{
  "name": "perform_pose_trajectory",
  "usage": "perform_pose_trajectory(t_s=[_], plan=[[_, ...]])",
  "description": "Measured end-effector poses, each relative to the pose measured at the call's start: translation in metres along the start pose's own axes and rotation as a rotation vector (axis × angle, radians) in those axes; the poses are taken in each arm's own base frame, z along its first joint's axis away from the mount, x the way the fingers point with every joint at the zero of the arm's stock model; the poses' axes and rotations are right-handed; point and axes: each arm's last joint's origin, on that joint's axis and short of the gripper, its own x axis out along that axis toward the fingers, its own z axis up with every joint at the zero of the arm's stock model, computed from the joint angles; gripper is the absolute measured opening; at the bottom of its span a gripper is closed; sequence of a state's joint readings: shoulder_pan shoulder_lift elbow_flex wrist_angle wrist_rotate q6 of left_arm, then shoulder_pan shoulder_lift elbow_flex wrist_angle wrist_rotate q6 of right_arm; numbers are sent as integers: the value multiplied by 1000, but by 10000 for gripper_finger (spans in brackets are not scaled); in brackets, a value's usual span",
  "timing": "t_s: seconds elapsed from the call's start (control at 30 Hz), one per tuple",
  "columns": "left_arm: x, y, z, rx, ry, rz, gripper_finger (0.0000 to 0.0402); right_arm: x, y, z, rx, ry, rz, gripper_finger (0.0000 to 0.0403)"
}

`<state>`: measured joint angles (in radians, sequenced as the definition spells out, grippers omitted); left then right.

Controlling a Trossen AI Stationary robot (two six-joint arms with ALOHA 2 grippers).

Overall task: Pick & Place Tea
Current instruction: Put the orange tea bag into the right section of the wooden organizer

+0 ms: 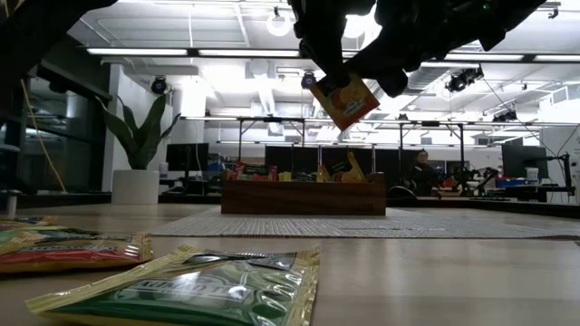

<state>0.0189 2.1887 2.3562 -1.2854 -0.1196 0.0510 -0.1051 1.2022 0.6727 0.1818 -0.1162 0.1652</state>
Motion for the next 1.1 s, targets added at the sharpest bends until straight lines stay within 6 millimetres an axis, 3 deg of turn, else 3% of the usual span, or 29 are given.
perform_pose_trajectory(t_s=[0.2,0.63,0.77,1.1], plan=[[0,0,0,-5,-1,-1,0,0,0,0,-5,6,6,5],[0,1,0,-31,-1,41,10,0,-1,0,5,3,-14,1],[0,1,0,-26,-2,49,53,0,0,-1,10,5,-11,1],[0,2,-1,-47,15,77,228,0,-2,-5,14,44,-49,0]])
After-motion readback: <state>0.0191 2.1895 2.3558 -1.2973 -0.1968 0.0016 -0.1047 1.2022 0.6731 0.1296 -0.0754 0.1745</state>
